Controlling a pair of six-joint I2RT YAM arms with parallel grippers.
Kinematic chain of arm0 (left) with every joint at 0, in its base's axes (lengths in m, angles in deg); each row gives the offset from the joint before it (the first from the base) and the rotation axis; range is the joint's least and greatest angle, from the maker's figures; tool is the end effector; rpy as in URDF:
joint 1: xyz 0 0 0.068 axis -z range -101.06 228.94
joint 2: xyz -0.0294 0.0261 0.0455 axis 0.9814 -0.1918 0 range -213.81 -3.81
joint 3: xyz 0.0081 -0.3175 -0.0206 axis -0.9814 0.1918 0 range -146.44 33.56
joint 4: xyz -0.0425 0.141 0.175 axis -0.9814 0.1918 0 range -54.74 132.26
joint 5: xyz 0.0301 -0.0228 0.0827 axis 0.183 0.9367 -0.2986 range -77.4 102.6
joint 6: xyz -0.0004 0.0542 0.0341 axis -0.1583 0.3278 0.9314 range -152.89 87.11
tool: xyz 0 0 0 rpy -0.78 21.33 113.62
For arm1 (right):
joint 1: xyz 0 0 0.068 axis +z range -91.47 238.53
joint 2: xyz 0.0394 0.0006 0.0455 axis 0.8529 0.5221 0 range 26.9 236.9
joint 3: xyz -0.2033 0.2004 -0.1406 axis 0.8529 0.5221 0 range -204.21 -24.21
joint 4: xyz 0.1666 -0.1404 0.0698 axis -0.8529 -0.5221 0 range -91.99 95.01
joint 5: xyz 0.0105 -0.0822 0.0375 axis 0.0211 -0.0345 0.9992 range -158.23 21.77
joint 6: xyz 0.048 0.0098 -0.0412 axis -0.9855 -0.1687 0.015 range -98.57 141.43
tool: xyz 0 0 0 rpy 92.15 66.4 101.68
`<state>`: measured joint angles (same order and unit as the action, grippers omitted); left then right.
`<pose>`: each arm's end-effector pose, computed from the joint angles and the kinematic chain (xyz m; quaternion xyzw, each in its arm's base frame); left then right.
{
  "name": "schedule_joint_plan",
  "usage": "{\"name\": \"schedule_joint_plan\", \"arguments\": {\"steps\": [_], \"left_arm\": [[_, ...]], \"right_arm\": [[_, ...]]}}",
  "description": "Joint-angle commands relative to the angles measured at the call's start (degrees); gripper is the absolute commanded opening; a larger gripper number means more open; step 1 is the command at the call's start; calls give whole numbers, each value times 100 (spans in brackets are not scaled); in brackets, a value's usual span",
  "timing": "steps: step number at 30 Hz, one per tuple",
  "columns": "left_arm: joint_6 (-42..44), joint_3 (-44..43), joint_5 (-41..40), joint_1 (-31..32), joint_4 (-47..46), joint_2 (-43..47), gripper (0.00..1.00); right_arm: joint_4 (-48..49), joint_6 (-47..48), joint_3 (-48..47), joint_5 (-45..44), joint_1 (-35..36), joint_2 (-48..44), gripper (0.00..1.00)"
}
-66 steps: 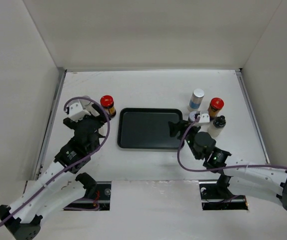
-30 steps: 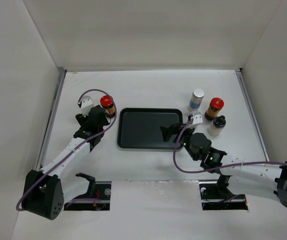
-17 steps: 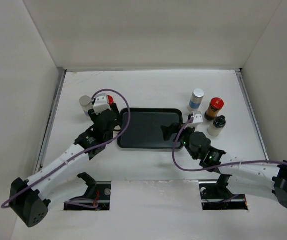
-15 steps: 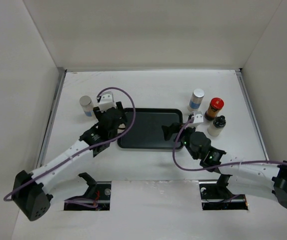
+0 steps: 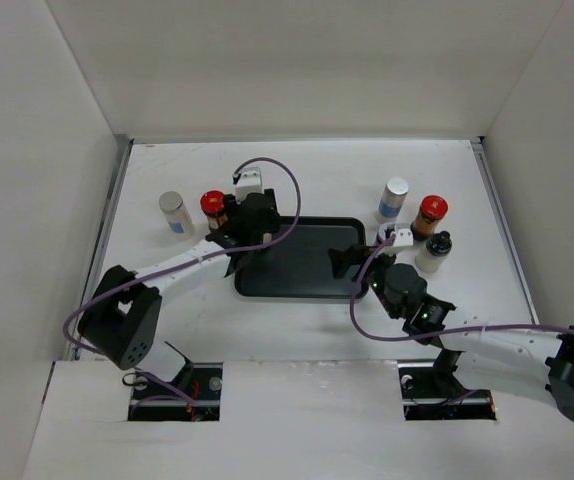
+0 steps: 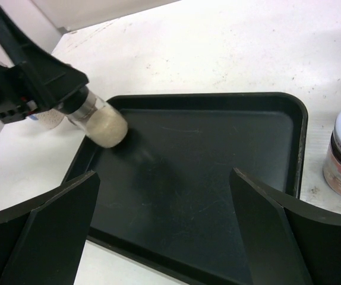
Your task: Organize the condiment bottles
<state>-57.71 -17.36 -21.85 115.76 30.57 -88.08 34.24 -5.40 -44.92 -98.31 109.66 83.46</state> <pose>0.2553 -0.1563 0.3025 -0.0643 0.8328 -0.0309 0.5490 0.1261 0.1169 0.2851 0.0170 0.7413 0.2534 0.6212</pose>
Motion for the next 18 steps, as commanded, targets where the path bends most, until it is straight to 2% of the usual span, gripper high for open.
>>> {"name": "schedule_joint_plan", "arguments": {"steps": [1, 7, 9, 11, 13, 16, 18], "left_arm": [[82, -419, 176, -56, -823, -150, 40], [91, -454, 255, -127, -832, -546, 48], [91, -437, 238, -127, -841, -556, 58], [91, -375, 203, -83, -841, -416, 75], [91, -314, 168, -48, -858, -170, 87], [126, -191, 97, -21, -858, 357, 93], [126, -103, 1, -74, -806, 761, 94]], "right_arm": [[469, -50, 6, 64, -20, -22, 97], [495, -59, 23, 64, -38, 14, 98], [557, -68, 58, 64, -64, -4, 98], [540, -68, 58, 73, -64, -13, 98], [566, -68, 49, 73, -73, 13, 99], [557, -68, 32, 73, -82, 92, 99], [566, -68, 23, 73, -64, 93, 100]]}}
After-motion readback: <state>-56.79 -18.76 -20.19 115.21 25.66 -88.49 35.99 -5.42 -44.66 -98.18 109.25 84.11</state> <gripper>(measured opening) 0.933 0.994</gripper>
